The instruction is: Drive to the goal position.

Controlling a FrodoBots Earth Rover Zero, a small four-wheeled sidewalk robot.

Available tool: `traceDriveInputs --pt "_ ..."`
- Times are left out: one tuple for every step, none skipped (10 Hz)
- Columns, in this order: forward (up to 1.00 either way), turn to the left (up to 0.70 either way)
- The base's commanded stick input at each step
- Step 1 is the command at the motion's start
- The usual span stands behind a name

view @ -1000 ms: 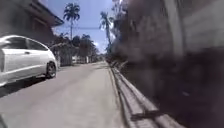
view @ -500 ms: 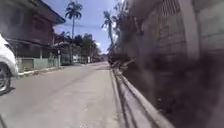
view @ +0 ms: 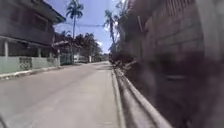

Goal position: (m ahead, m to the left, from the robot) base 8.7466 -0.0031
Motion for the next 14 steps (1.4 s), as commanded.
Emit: traceDriveInputs --pt "0.85 0.13" --pt "0.85 0.06" --pt "0.85 0.02" --pt "0.85 0.01" --pt "0.85 0.01" --pt "0.85 0.0" --pt "0.85 0.02" --pt "0.85 0.1" --pt "0.85 0.11" --pt "0.85 0.11" --pt "0.85 0.11" --pt "0.85 0.12" --pt "0.85 0.12" --pt "0.85 0.13"
